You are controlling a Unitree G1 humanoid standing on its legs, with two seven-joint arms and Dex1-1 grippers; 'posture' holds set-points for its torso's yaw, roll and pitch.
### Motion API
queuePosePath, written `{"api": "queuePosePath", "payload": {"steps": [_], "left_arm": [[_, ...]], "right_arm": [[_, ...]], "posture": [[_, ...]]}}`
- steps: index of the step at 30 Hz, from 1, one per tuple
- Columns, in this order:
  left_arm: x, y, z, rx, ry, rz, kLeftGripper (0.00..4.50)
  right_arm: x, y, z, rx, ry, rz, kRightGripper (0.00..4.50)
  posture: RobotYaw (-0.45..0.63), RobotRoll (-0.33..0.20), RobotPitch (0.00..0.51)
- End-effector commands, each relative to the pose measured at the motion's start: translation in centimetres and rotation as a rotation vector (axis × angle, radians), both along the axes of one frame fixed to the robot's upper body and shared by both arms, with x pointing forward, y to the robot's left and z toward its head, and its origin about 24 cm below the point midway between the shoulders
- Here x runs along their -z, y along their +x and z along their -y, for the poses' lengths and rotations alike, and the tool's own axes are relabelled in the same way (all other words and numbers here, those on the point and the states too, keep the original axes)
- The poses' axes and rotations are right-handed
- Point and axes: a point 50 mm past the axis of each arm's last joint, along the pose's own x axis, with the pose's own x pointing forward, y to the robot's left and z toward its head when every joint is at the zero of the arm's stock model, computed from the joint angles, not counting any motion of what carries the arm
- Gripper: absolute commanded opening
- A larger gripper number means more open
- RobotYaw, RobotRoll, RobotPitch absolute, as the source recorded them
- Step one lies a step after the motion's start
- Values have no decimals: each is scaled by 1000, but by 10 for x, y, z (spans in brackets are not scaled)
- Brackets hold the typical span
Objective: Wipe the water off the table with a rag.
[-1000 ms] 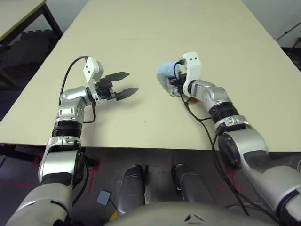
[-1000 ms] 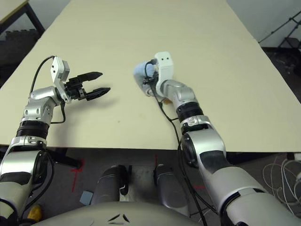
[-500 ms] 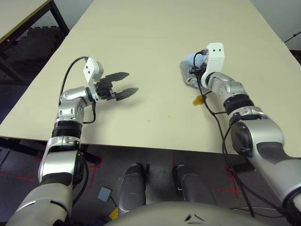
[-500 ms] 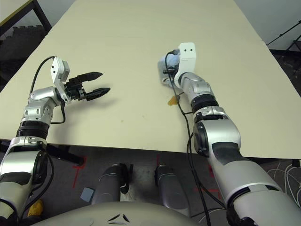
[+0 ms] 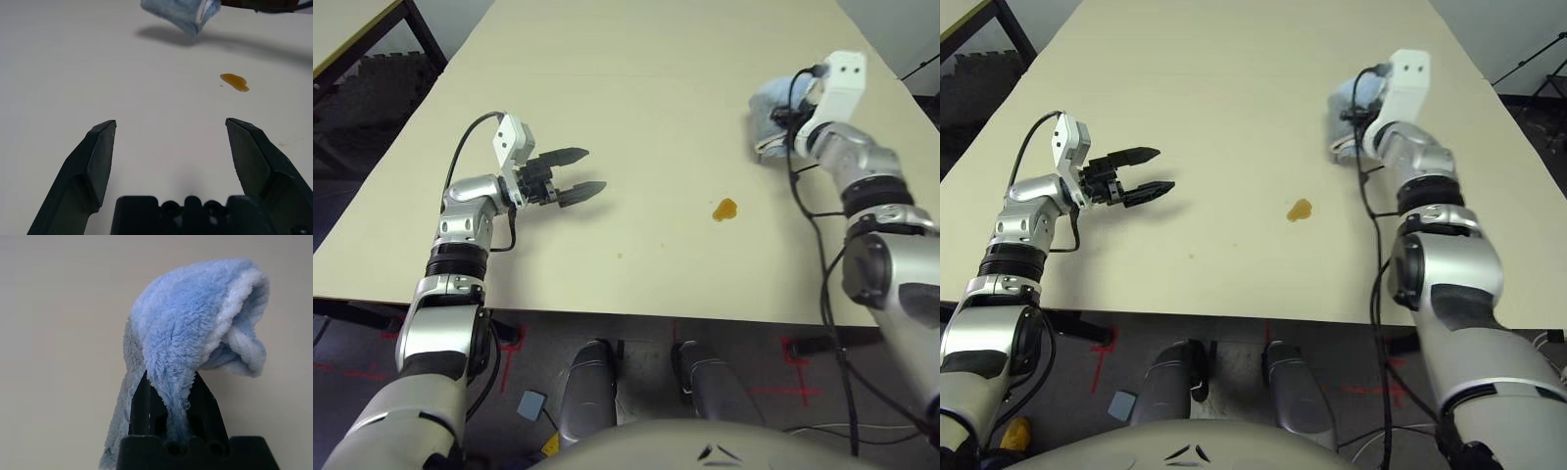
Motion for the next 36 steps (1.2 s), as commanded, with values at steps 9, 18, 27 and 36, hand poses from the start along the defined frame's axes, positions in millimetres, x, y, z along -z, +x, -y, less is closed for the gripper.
{"api": "queuePosePath", "payload": {"steps": [9,18,27,36], "left_arm": [[8,-8,6,124,39,-67,4500],[10,-9,11,161,52,-77,4500],[11,-10,11,176,52,-90,4500],[12,-10,9,169,63,-87,4500]], "right_arm": [[6,-39,18,-144,-71,-140,53],[58,-58,-4,-204,-17,-286,53],[92,-77,-45,-296,38,-377,52],[104,-92,-79,-382,93,-429,52]], "posture": [[-261,0,150],[-268,0,155],[-265,0,157],[-258,0,156]]}}
